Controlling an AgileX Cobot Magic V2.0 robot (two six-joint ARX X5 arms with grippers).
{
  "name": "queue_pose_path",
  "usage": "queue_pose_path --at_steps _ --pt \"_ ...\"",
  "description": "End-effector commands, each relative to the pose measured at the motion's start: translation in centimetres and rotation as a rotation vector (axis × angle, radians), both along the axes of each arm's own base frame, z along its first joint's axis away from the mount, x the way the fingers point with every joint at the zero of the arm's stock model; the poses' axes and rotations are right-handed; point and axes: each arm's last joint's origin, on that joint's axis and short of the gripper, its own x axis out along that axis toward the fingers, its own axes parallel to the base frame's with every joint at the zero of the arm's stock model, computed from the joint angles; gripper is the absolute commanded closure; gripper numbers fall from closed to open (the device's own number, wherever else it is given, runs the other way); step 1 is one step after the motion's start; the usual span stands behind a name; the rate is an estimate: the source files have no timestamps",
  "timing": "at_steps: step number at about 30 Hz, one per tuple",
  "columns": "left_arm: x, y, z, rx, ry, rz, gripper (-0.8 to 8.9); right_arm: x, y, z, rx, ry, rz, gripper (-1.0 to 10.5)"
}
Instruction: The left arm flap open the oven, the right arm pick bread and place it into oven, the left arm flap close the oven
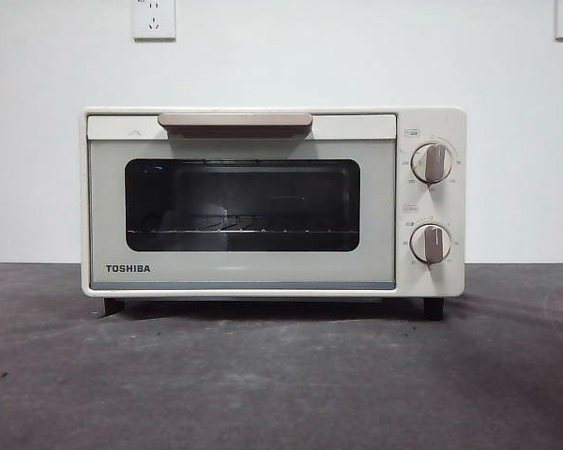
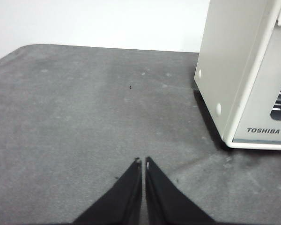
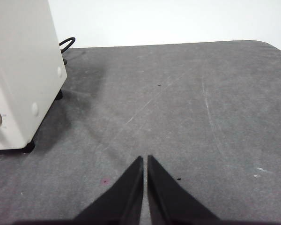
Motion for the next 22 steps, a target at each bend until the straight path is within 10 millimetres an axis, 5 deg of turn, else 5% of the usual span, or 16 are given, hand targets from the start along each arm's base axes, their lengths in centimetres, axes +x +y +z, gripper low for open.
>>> queue_pose_path --at_steps 1,13,22 --pt "0.1 0.0 -0.7 -0.025 0.024 0.012 7.92 0.0 0.0 -0.1 0.011 -0.004 0.003 9.4" --pt "-0.1 0.0 0.0 -0.198 0.022 0.017 7.95 0.0 0.5 0.4 0.260 -0.009 0.144 9.4" --pt "-1.3 0.0 6.5 -0.415 -0.089 0.028 7.95 -1.5 0.7 6.0 0.453 -0.074 0.138 9.4"
